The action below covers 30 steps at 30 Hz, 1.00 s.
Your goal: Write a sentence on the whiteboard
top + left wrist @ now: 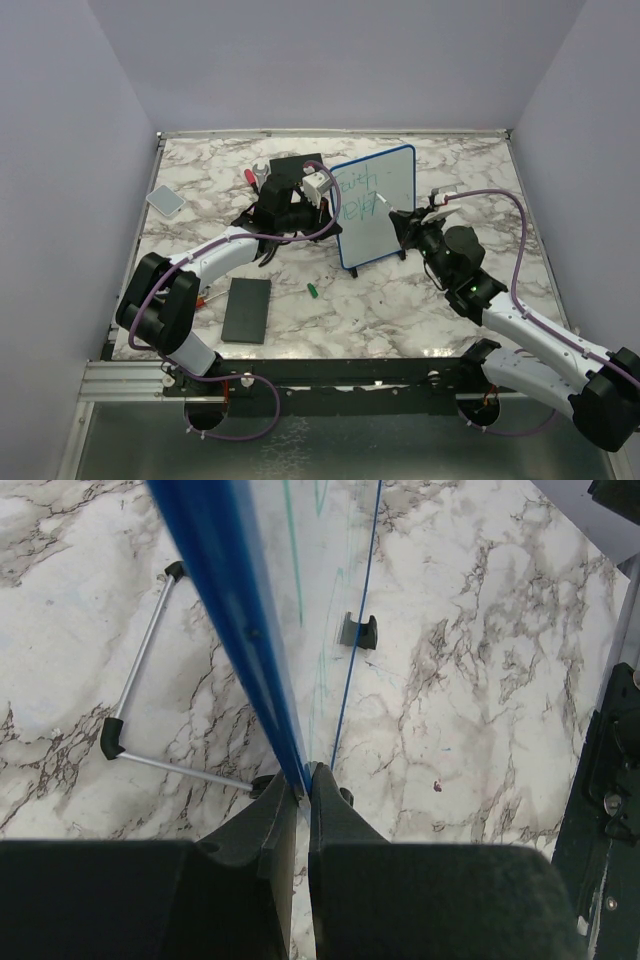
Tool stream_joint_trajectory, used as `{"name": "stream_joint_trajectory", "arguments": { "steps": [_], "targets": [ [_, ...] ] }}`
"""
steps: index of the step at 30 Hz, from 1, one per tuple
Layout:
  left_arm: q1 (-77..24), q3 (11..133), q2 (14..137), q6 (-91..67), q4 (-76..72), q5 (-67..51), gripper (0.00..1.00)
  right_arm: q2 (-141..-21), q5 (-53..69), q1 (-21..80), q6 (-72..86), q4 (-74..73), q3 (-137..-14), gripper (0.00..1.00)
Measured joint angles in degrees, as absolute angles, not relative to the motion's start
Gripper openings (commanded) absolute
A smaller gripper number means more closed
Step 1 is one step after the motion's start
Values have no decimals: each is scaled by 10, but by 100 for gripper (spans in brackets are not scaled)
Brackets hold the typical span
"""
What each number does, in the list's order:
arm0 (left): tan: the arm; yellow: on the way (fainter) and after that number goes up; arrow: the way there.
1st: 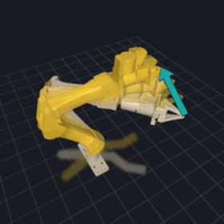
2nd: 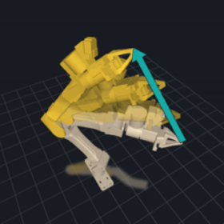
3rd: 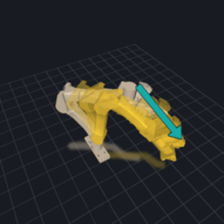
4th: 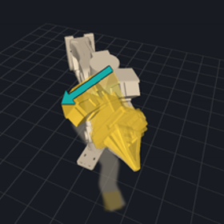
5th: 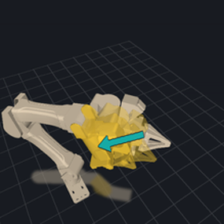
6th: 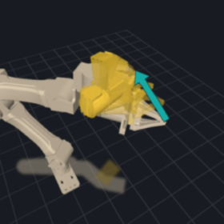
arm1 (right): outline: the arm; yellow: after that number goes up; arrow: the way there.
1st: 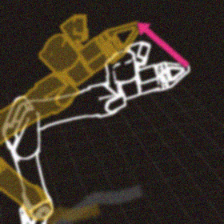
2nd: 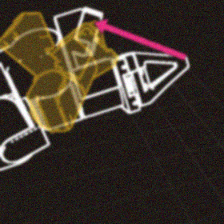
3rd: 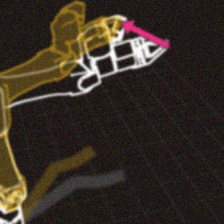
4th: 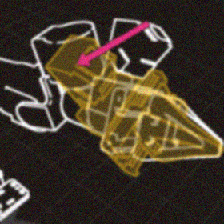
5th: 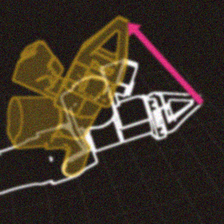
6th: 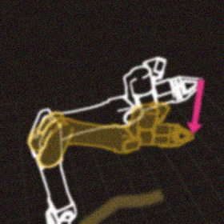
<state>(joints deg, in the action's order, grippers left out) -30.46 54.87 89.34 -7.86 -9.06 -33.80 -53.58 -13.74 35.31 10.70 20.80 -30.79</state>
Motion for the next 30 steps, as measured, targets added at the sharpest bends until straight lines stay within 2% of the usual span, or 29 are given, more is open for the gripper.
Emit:
{"name": "stream_joint_trajectory", "arguments": {
  "steps": [18,30],
  "targets": [
    [-305,549,893,-79,-91,-338,0,-524,-137,353,120,194,-297,1],
    [-305,549,893,-79,-89,-338,0,-453,-143,353,125,147,-296,1]
  ]
}}
